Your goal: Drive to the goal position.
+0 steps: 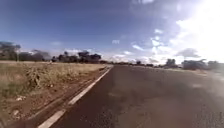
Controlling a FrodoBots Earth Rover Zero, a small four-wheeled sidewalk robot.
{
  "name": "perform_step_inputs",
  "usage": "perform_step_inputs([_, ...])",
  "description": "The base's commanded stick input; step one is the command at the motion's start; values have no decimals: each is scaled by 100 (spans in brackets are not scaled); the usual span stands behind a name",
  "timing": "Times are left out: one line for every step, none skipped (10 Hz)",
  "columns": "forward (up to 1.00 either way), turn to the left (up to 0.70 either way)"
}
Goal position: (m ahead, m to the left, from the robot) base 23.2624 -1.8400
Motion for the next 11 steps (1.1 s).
perform_step_inputs([50, 0])
perform_step_inputs([50, 0])
perform_step_inputs([50, 0])
perform_step_inputs([50, 0])
perform_step_inputs([50, 0])
perform_step_inputs([50, 0])
perform_step_inputs([50, 0])
perform_step_inputs([50, 0])
perform_step_inputs([50, 0])
perform_step_inputs([50, 0])
perform_step_inputs([50, 0])
